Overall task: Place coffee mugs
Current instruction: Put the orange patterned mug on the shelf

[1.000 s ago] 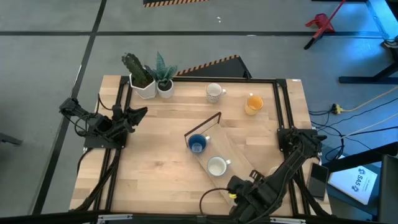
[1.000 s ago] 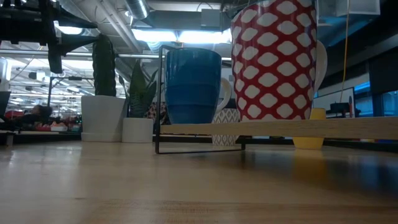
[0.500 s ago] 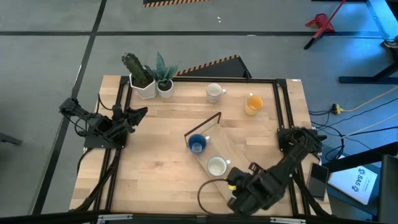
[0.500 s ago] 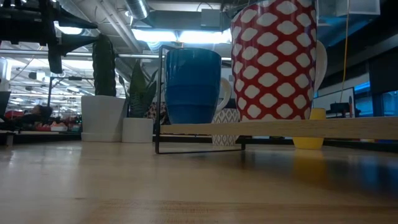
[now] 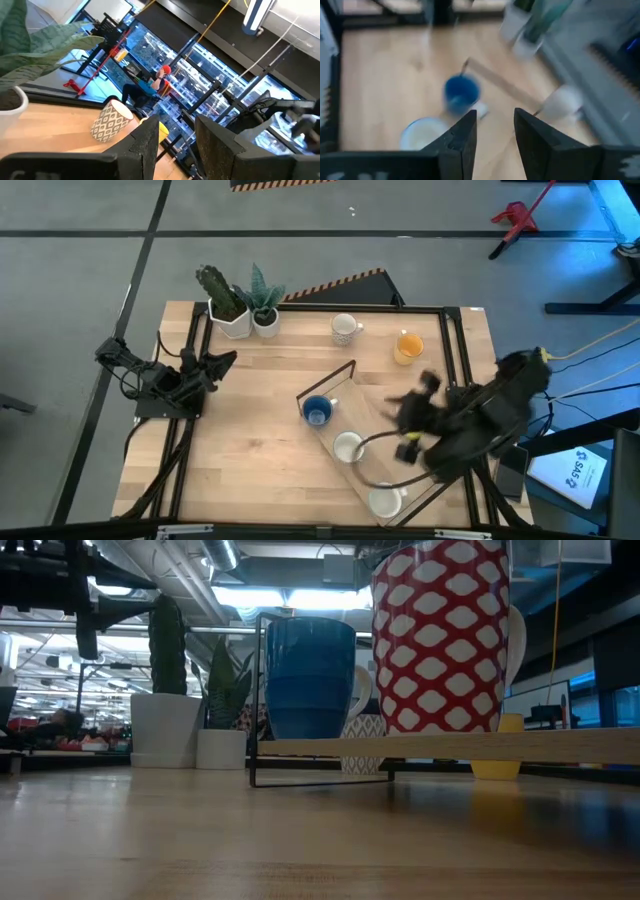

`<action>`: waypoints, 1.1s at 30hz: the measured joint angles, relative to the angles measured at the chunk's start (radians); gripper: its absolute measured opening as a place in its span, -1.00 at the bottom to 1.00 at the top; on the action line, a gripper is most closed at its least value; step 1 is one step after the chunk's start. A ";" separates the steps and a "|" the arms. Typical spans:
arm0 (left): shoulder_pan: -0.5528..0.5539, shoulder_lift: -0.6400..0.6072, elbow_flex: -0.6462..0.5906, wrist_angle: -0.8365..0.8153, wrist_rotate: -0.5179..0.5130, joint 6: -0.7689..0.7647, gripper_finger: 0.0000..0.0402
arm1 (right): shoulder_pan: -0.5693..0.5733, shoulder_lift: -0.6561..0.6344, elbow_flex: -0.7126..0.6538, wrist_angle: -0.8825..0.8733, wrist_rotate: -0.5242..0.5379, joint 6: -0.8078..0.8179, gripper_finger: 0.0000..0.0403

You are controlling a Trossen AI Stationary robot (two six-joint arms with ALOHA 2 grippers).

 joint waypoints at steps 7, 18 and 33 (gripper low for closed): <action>0.000 0.000 0.000 0.000 -0.017 -0.022 -0.40 | -0.055 -0.240 -0.154 0.002 0.055 -0.077 -0.50; 0.000 0.000 0.000 -0.012 -0.052 -0.025 -0.40 | -0.014 -0.542 -0.858 0.066 -0.695 0.344 -0.81; 0.000 0.000 0.000 -0.016 -0.103 -0.018 -0.40 | 0.230 -0.519 -1.243 0.344 -0.778 0.473 0.00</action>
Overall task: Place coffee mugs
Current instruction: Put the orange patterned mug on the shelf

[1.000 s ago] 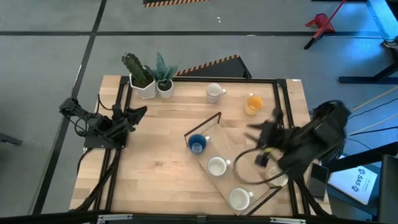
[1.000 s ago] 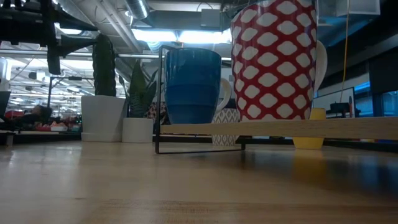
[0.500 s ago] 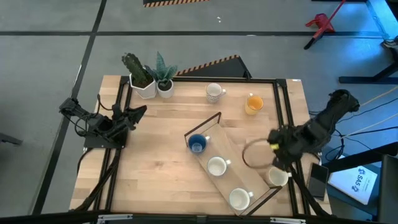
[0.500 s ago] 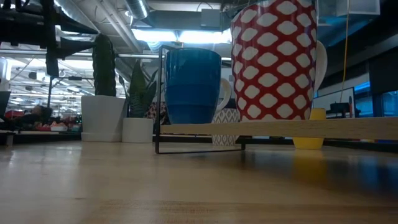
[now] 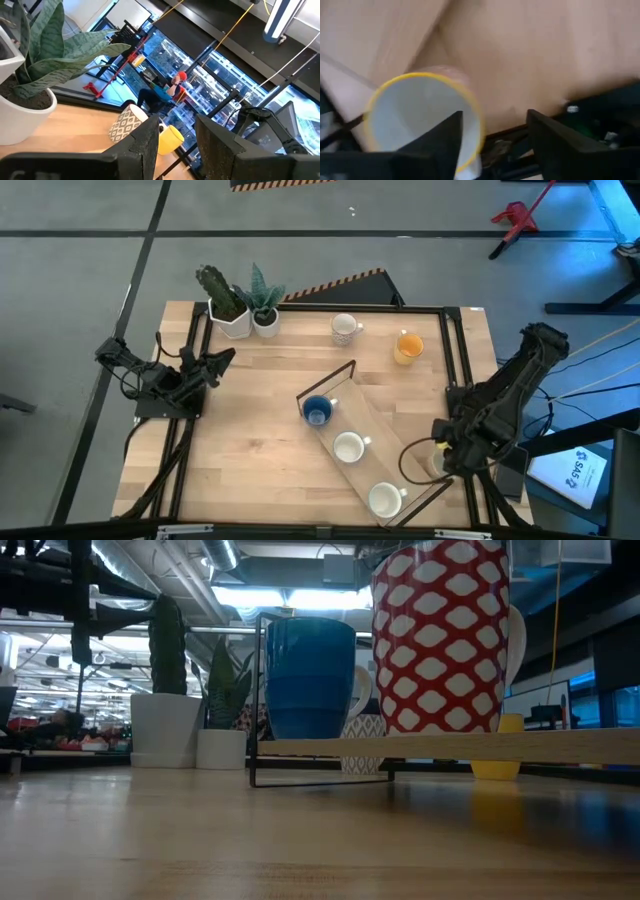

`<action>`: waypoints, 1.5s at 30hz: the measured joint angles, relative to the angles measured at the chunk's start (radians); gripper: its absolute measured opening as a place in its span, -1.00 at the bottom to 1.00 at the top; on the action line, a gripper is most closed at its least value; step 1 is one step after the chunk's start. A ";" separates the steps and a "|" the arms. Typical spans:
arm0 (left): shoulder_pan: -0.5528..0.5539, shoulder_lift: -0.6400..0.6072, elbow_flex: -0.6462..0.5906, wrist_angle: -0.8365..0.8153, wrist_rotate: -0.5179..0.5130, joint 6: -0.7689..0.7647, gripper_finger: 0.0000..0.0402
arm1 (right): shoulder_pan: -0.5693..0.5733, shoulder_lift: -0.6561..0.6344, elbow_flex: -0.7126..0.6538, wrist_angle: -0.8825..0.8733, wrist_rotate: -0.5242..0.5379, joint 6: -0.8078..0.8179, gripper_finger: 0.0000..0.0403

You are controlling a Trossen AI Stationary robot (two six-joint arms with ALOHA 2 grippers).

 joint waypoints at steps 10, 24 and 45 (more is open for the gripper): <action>0.000 0.000 0.000 -0.021 -0.001 0.000 -0.40 | 0.002 0.018 -0.003 0.000 -0.040 -0.080 0.01; 0.000 0.000 0.000 -0.033 -0.005 -0.001 -0.40 | 0.002 0.093 -0.003 0.022 -0.028 -0.085 -0.09; 0.000 0.000 0.000 -0.037 -0.005 0.000 -0.40 | 0.002 0.109 -0.074 0.096 -0.121 -0.020 -0.94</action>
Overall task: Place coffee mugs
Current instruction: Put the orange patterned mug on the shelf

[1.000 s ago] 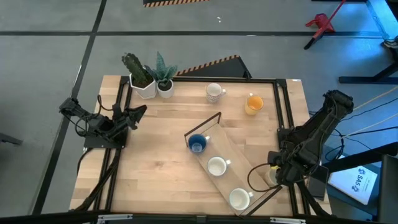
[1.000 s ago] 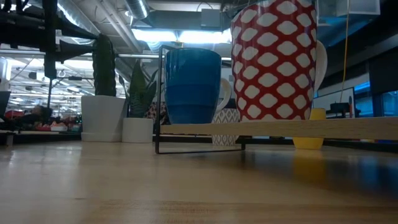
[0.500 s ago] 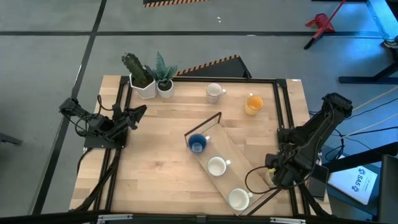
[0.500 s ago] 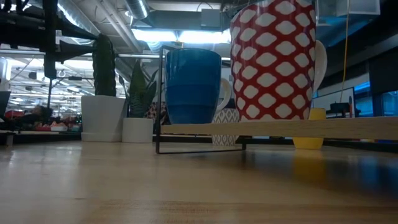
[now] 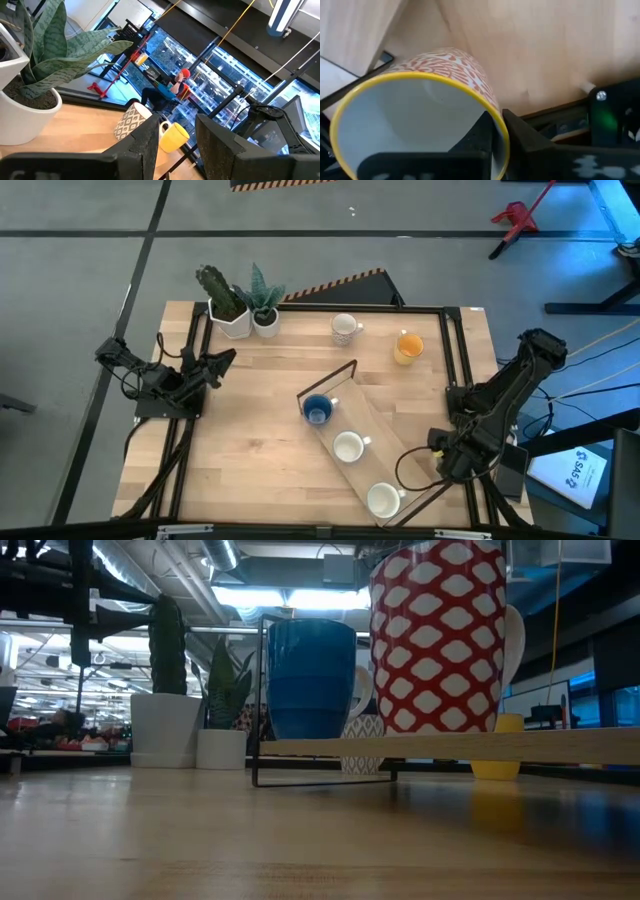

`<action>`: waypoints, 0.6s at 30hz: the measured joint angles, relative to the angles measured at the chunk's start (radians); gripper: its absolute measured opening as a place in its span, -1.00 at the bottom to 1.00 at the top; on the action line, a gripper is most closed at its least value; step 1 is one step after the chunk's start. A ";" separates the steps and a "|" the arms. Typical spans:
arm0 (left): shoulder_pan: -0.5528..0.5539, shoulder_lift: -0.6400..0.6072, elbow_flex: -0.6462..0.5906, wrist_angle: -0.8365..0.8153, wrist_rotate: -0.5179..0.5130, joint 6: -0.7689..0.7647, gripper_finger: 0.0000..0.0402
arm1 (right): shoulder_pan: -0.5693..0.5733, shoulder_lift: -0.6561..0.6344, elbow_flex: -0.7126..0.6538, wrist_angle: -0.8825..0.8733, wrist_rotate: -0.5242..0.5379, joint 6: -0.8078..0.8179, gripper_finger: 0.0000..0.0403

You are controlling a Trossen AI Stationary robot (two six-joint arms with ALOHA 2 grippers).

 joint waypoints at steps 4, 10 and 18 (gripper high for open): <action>0.000 0.000 0.000 -0.001 0.000 0.000 -0.40 | 0.000 -0.030 -0.002 -0.049 0.008 0.030 -0.97; 0.000 0.000 0.000 -0.001 0.000 0.000 -0.40 | 0.000 -0.113 0.026 -0.171 0.092 0.130 -0.98; 0.000 0.000 0.000 -0.001 0.000 0.000 -0.40 | -0.068 -0.174 0.180 -0.328 0.207 -0.049 -0.99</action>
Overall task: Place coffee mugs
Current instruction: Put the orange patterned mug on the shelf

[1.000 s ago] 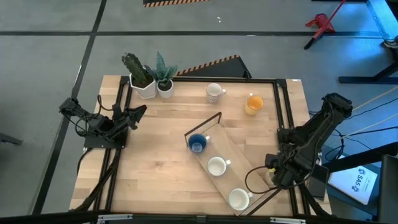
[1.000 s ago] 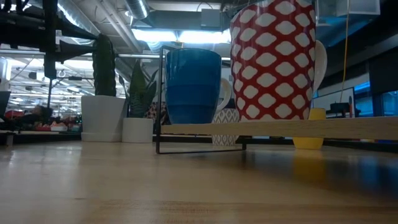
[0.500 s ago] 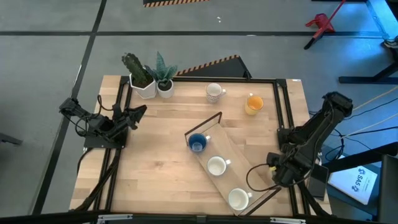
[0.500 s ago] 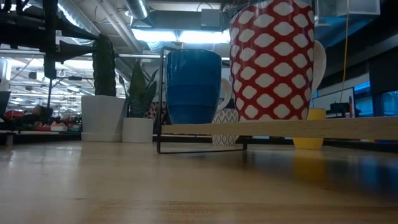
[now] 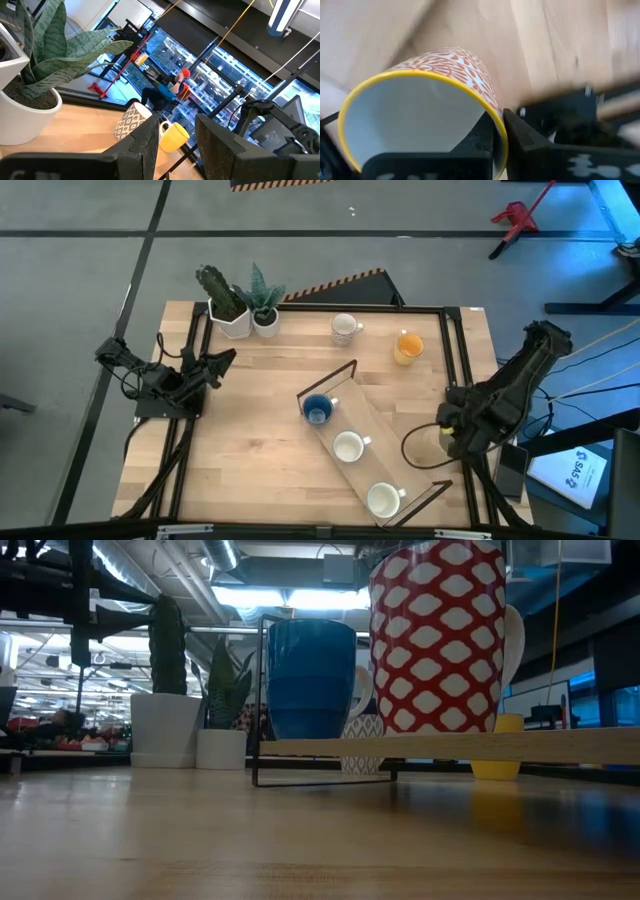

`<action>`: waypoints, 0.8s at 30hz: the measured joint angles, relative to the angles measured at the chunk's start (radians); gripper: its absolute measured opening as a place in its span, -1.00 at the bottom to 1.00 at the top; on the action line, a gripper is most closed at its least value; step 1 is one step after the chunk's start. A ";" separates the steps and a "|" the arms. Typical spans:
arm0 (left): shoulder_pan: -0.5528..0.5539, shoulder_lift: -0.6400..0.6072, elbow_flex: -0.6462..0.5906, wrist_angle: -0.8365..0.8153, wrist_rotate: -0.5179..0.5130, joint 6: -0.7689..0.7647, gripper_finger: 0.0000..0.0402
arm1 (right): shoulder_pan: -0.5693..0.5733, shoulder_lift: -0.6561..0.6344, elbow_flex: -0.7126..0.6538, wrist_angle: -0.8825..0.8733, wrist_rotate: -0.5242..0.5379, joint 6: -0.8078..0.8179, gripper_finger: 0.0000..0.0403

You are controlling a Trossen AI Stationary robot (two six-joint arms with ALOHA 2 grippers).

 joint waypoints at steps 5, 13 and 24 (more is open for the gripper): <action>0.000 0.000 0.000 0.000 0.000 0.000 -0.40 | -0.139 0.052 0.098 0.012 -0.040 -0.395 -0.99; 0.000 0.000 0.000 -0.001 0.000 0.000 -0.40 | -0.256 0.249 0.197 0.034 -0.097 -0.885 -1.00; 0.000 0.000 0.000 -0.001 0.001 0.000 -0.40 | -0.281 0.373 0.348 0.028 -0.098 -1.103 -1.00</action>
